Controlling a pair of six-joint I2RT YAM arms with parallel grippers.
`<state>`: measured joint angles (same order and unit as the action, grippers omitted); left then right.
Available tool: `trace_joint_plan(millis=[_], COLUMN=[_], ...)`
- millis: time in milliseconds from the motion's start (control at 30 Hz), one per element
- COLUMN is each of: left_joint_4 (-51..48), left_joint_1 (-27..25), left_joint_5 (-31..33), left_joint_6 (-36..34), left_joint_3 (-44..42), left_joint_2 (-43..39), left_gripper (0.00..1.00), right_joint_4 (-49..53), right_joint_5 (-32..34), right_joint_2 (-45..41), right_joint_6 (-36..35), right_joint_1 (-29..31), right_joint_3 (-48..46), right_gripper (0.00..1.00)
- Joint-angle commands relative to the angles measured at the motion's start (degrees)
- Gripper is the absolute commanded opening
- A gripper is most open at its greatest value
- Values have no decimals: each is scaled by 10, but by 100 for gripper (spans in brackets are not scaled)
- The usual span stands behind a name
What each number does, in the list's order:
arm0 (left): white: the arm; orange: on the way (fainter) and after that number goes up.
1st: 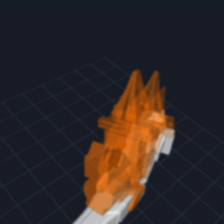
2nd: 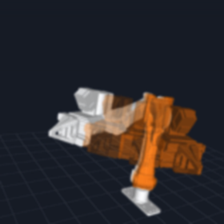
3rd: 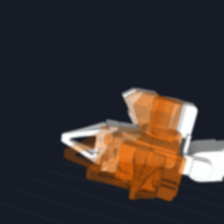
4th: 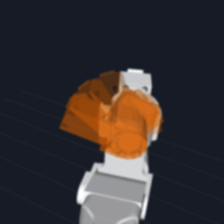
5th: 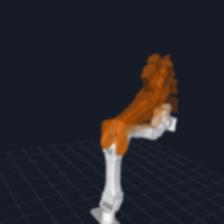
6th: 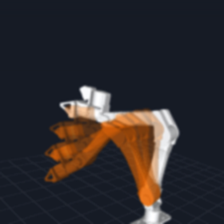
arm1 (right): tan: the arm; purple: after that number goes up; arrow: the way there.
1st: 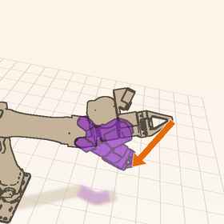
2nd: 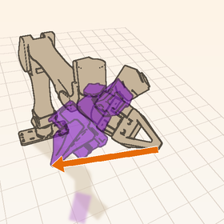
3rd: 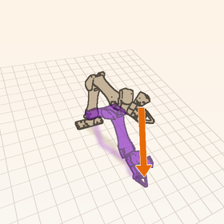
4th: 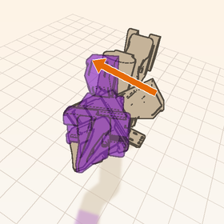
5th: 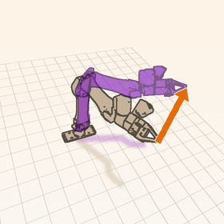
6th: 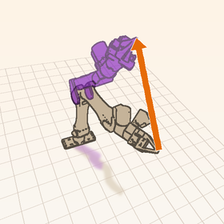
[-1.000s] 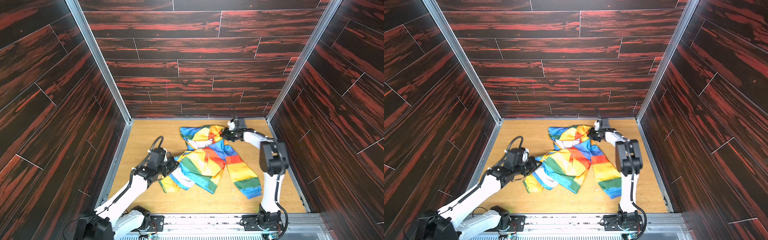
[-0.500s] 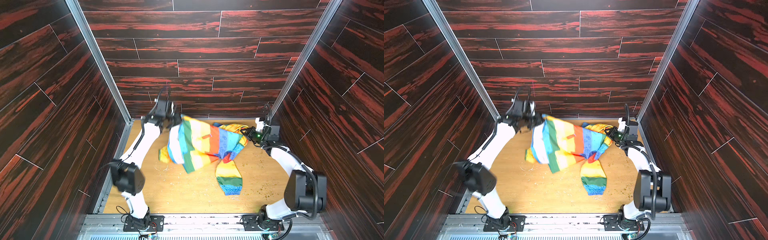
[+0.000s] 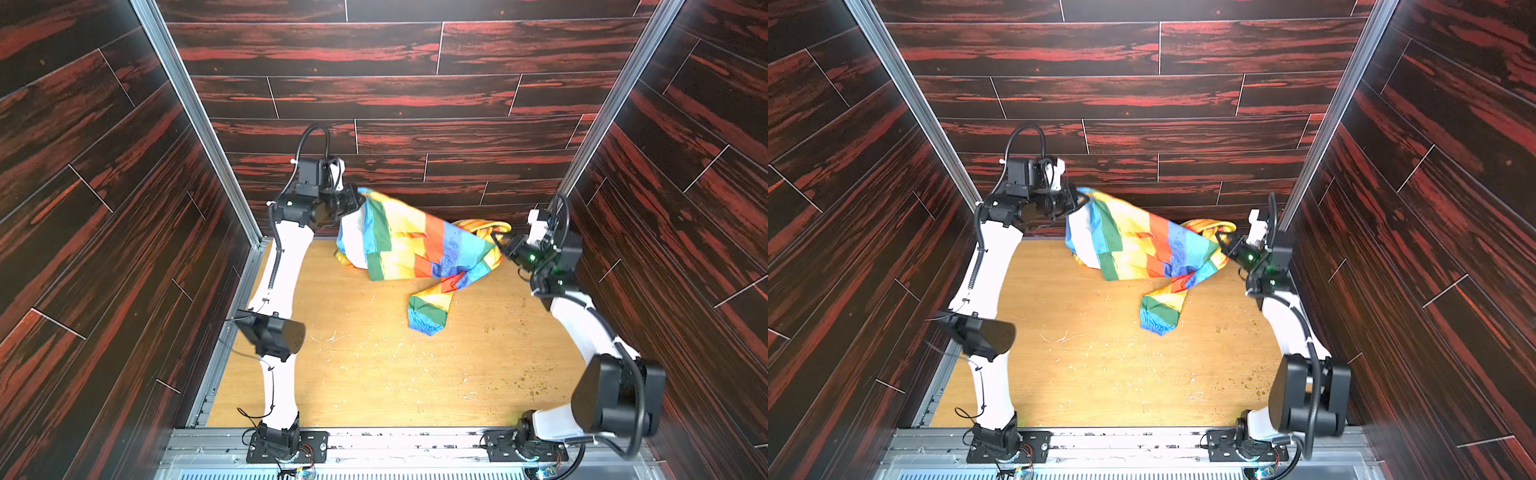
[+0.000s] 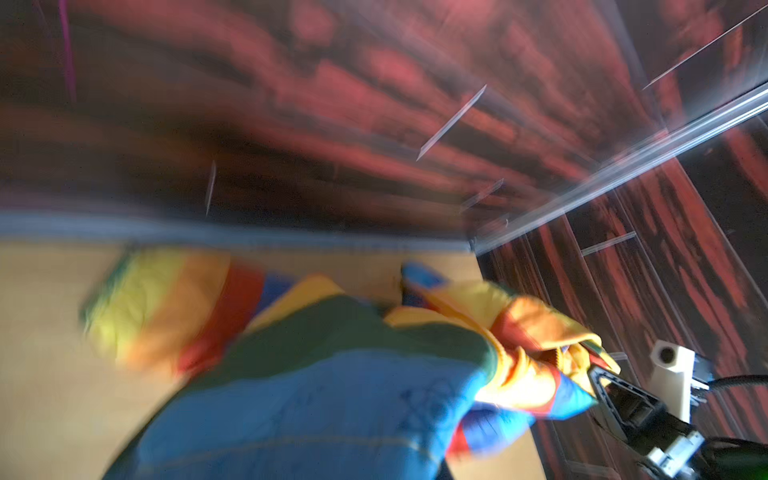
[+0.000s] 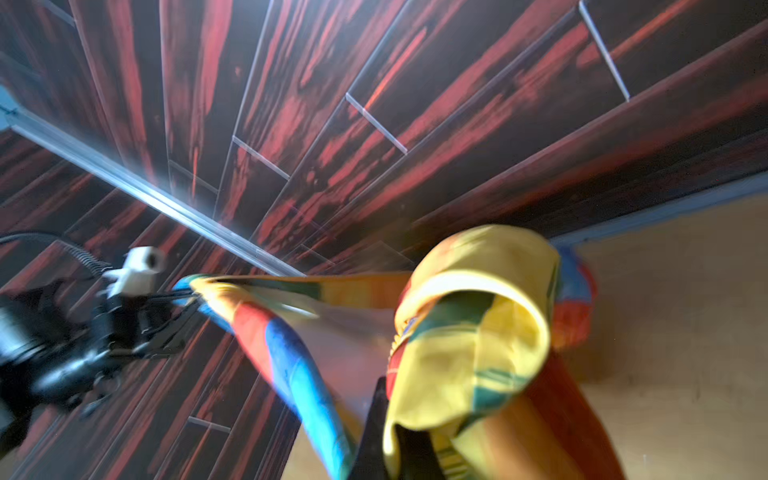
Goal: Zip up the jacket
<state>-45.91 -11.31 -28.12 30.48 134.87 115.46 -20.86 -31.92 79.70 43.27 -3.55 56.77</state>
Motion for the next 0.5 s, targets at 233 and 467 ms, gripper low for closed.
trace_joint_plan(millis=[233, 467], left_joint_4=[229, 245], left_joint_1=[-53, -99], left_joint_5=[-123, -82], left_joint_6=[96, 108], left_joint_3=[-629, -869], left_joint_2=[-311, -366], left_gripper=[0, 0], right_joint_4=[158, 314], right_joint_5=[114, 245], right_joint_2=[-207, -276], right_joint_6=[-16, -27], right_joint_1=[1, 1], right_joint_3=[-309, -307], right_gripper=[30, 67])
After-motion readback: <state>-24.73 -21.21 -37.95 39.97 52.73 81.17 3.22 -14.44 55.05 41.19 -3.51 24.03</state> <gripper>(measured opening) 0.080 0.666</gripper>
